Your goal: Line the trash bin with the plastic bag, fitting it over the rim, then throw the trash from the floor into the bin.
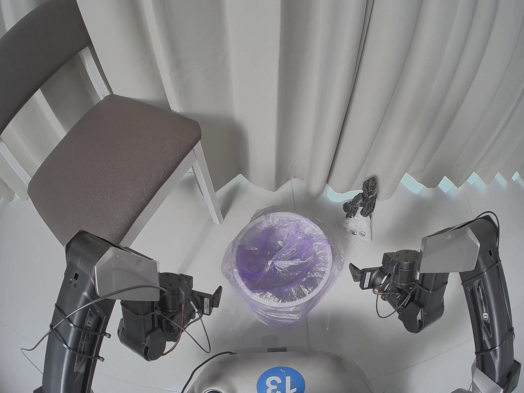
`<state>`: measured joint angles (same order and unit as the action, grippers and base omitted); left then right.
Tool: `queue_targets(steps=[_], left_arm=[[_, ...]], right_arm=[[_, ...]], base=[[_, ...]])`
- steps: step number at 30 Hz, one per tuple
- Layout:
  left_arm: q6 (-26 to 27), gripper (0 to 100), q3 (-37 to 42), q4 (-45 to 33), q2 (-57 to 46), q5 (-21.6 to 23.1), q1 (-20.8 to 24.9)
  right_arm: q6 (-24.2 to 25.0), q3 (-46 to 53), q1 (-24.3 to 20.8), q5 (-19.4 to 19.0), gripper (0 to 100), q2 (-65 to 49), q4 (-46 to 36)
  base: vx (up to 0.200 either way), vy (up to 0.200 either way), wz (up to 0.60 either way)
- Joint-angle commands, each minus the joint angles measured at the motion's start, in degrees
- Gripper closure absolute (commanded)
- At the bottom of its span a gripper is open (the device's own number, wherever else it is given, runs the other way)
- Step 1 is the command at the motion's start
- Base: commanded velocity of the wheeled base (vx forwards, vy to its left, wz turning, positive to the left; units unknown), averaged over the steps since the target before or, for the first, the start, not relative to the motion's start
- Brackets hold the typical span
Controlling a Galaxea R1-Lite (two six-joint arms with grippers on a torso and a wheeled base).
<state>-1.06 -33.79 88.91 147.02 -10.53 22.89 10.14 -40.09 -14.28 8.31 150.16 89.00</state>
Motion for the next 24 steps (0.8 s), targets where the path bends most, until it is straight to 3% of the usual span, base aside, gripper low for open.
queue_targets(steps=[1, 5, 15, 21, 22, 24], left_arm=[[-0.26, 0, 0.75, 1.09, -6.66, -0.63, 1.28], [-0.35, 0, 4.09, 1.09, -13.07, -1.42, 2.86], [0.18, 0, 7.34, 1.09, -24.06, -2.12, 5.32], [0.18, 0, 9.53, 1.09, -28.28, -2.48, 5.23], [0.18, 0, 10.33, 1.09, -29.95, -2.48, 5.23], [0.09, 0, 10.76, 1.09, -31.18, -2.56, 5.14]], right_arm=[[-0.04, 1.34, 0.3, 0.21, 0, -2.24, 1.0], [0.05, 1.69, 0.3, 3.9, 0, -7.25, 1.0], [-1.62, 11.09, -1.02, 3.73, 0, -25.8, 1.0], [-8.47, 13.64, -0.75, 4.78, 0, -30.63, 1.0], [-11.64, 13.9, -0.49, 6.89, 0, -32.04, 1.0], [-13.66, 13.11, -0.4, 7.42, 0, -32.48, 1.0]], base=[[0.0, 0.0, 0.0], [0.0, 0.0, 0.0], [0.0, 0.0, 0.0], [0.0, 0.0, 0.0], [0.0, 0.0, 0.0], [0.0, 0.0, 0.0]])
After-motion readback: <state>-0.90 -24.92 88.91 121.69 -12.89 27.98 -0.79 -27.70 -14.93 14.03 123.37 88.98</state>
